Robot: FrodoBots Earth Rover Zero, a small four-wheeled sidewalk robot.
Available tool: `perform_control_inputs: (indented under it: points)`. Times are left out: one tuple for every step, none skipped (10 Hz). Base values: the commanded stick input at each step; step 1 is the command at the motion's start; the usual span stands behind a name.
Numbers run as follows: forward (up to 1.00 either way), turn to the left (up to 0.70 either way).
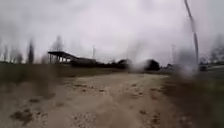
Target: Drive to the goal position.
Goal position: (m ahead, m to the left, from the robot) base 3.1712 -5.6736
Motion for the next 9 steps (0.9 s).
perform_control_inputs:
  points:
    - [1.0, -0.35]
    - [1.0, -0.4]
    - [1.0, -0.4]
    - [1.0, -0.28]
    - [1.0, -0.08]
    - [1.0, 0.0]
    - [1.0, 0.0]
    - [1.0, 0.0]
    - [1.0, 0.0]
